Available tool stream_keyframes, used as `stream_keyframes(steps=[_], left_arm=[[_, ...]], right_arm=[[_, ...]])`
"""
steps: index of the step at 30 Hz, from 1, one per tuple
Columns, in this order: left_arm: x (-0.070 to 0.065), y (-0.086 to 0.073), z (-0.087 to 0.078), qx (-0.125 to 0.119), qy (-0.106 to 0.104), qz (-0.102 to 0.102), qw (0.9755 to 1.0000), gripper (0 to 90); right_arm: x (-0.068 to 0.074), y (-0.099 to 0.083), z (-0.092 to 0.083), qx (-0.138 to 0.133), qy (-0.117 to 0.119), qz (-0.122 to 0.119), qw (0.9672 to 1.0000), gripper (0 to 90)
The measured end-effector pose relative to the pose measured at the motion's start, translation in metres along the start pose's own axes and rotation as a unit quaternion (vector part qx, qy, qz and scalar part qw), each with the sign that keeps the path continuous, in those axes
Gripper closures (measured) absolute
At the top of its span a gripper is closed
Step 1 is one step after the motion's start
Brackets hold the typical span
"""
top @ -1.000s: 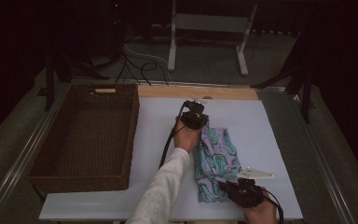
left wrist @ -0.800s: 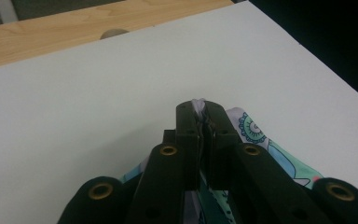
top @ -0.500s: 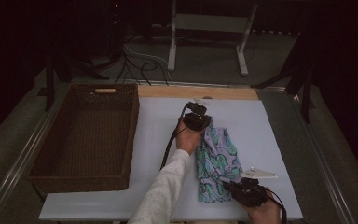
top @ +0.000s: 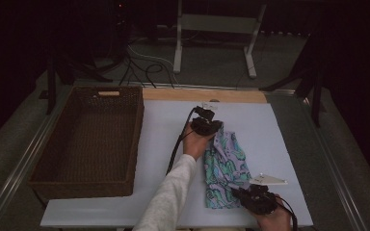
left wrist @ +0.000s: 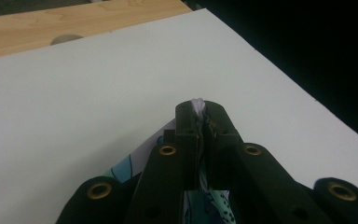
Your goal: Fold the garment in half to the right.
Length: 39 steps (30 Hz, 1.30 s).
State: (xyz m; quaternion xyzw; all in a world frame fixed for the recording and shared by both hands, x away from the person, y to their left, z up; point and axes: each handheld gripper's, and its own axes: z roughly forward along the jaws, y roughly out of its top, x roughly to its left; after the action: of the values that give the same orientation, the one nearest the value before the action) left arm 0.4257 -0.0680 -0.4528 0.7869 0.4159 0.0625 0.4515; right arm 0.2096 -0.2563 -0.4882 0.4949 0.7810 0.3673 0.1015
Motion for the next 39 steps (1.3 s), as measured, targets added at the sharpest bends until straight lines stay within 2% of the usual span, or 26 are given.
stream_keyframes(steps=[8,12,15,16,17,18,22,27,30,31,32,36,37,39], left_arm=[[0.0,-0.001,0.004,0.003,0.001,-0.008,1.0,85.4],[0.0,-0.002,0.006,0.001,-0.001,-0.018,0.9998,84.5],[0.002,-0.004,0.008,0.001,-0.007,-0.035,0.9994,64.7],[0.002,-0.004,0.008,0.001,-0.007,-0.035,0.9994,60.3],[0.002,-0.004,0.008,0.001,-0.007,-0.035,0.9994,60.3],[0.005,-0.006,0.007,0.002,0.0,-0.041,0.9992,53.8],[0.012,-0.014,0.007,0.02,0.013,-0.053,0.9983,48.2],[0.018,-0.023,0.008,0.03,0.023,-0.062,0.9974,44.6],[0.021,-0.029,0.008,0.04,0.031,-0.063,0.9968,36.8],[0.022,-0.032,0.009,0.045,0.032,-0.063,0.9965,36.8],[0.024,-0.036,0.011,0.052,0.037,-0.069,0.9956,32.9],[0.026,-0.042,0.015,0.059,0.04,-0.078,0.9944,27.5],[0.027,-0.045,0.018,0.069,0.039,-0.081,0.9936,25.1],[0.026,-0.047,0.02,0.074,0.042,-0.077,0.9934,22.0]], right_arm=[[-0.002,0.0,0.0,-0.002,-0.002,0.004,1.0,81.9],[-0.002,0.0,0.0,-0.003,-0.004,0.005,1.0,81.9],[-0.004,0.0,0.0,-0.005,-0.005,0.008,0.9999,81.8],[-0.004,0.0,0.0,-0.005,-0.005,0.008,0.9999,81.8],[-0.005,0.0,0.0,-0.004,-0.007,0.009,0.9999,81.8],[-0.008,0.0,0.0,-0.004,-0.01,0.014,0.9998,81.8],[-0.013,0.0,0.0,-0.007,-0.012,0.022,0.9997,81.7],[-0.013,0.0,-0.001,-0.01,-0.014,0.026,0.9995,81.6],[-0.013,0.0,-0.001,-0.011,-0.014,0.024,0.9996,81.5],[-0.013,0.0,-0.001,-0.011,-0.014,0.024,0.9996,81.5],[-0.013,0.0,-0.001,-0.01,-0.014,0.025,0.9995,81.5],[-0.013,0.0,-0.001,-0.01,-0.013,0.025,0.9996,81.5],[-0.013,0.0,-0.001,-0.011,-0.013,0.024,0.9996,81.5],[-0.013,0.0,-0.001,-0.011,-0.013,0.024,0.9996,81.5]])
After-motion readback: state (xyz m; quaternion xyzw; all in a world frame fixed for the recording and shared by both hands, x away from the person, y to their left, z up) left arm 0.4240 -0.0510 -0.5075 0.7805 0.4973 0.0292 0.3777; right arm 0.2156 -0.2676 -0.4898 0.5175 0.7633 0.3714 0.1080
